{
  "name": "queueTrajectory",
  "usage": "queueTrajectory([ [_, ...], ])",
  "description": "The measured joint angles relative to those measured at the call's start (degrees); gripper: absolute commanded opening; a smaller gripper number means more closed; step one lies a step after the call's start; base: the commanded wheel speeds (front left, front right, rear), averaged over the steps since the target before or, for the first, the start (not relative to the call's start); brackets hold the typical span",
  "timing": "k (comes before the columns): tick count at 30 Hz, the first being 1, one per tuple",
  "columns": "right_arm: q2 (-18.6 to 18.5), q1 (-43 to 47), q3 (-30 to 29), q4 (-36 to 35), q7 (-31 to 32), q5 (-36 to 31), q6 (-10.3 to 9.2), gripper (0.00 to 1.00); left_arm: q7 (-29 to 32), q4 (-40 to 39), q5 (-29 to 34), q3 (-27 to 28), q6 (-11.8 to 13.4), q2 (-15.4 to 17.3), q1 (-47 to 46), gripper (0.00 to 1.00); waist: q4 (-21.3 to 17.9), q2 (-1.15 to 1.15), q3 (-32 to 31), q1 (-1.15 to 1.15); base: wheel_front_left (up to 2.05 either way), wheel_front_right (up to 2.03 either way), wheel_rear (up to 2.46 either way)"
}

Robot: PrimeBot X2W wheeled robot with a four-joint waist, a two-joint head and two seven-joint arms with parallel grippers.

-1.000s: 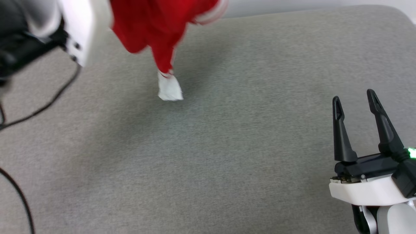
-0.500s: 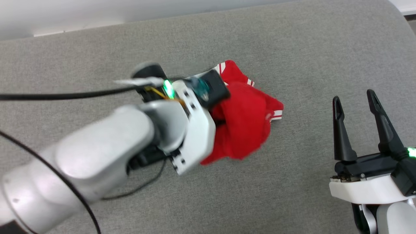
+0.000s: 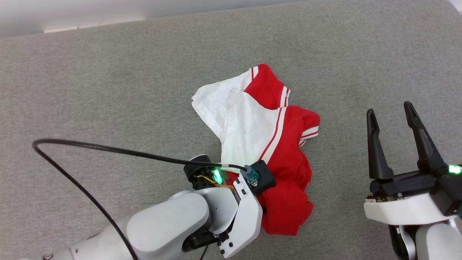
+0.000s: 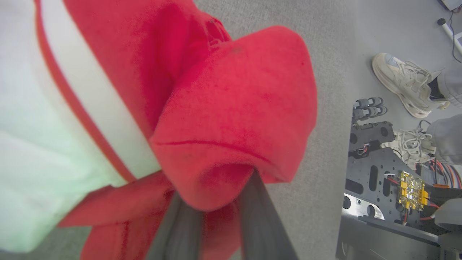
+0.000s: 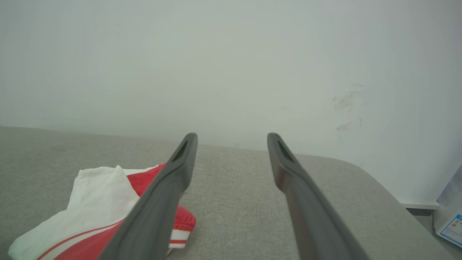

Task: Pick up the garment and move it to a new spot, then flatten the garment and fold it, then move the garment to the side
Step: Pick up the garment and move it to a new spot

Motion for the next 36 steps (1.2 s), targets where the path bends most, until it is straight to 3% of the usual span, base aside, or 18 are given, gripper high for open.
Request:
queueTrajectory([
  [1,0.0,0.1,0.0,0.1,0.0,-0.1,0.00,1.00,-1.5,0.6,0.5,0.0,0.0,-0.1,-0.1,1.00,0.2,0.00,-0.3,0.00,0.00,0.00,0.00],
  [5,0.0,0.7,-0.2,0.5,0.0,-0.1,0.00,1.00,-9.2,2.4,2.7,1.2,0.2,-1.1,-1.3,1.00,0.9,0.00,-1.9,0.00,0.00,0.00,0.00],
  [10,0.0,2.5,-0.6,1.0,0.0,-0.6,0.00,1.00,-18.9,1.0,6.2,5.0,4.4,-1.9,-2.0,1.00,2.0,0.00,-4.5,0.00,0.00,0.00,0.00],
  [16,0.0,4.1,-0.4,1.5,0.0,-1.1,0.00,1.00,-27.9,-1.8,9.1,9.9,12.6,0.5,0.2,1.00,3.8,0.00,-7.5,0.00,0.00,0.00,0.00],
  [21,0.0,5.3,-0.5,1.7,0.0,-1.1,0.00,1.00,-36.0,-2.3,11.2,14.8,21.5,3.5,4.7,1.00,5.2,0.00,-9.6,0.00,0.00,0.00,0.00],
  [25,0.0,5.9,-0.7,1.8,0.0,-1.1,0.00,1.00,-38.9,-3.3,11.4,19.7,28.1,5.3,10.0,1.00,6.2,0.00,-10.8,0.00,0.00,0.00,0.00],
  [29,0.0,6.5,-0.9,2.1,0.0,-1.1,0.00,1.00,-39.4,-5.2,13.0,26.2,33.2,6.0,16.5,1.00,6.9,0.00,-11.7,0.00,0.00,0.00,0.00],
  [33,0.0,7.1,-0.8,2.4,0.0,-1.1,0.00,1.00,-39.6,-8.4,16.6,34.0,36.2,5.6,24.2,1.00,7.2,0.00,-12.6,0.00,0.00,0.00,0.00],
  [36,0.0,7.5,-0.9,2.8,0.0,-0.7,0.00,1.00,-39.6,-10.3,19.3,39.2,37.2,4.5,30.4,1.00,7.2,0.00,-13.2,0.00,0.00,0.00,0.00],
])
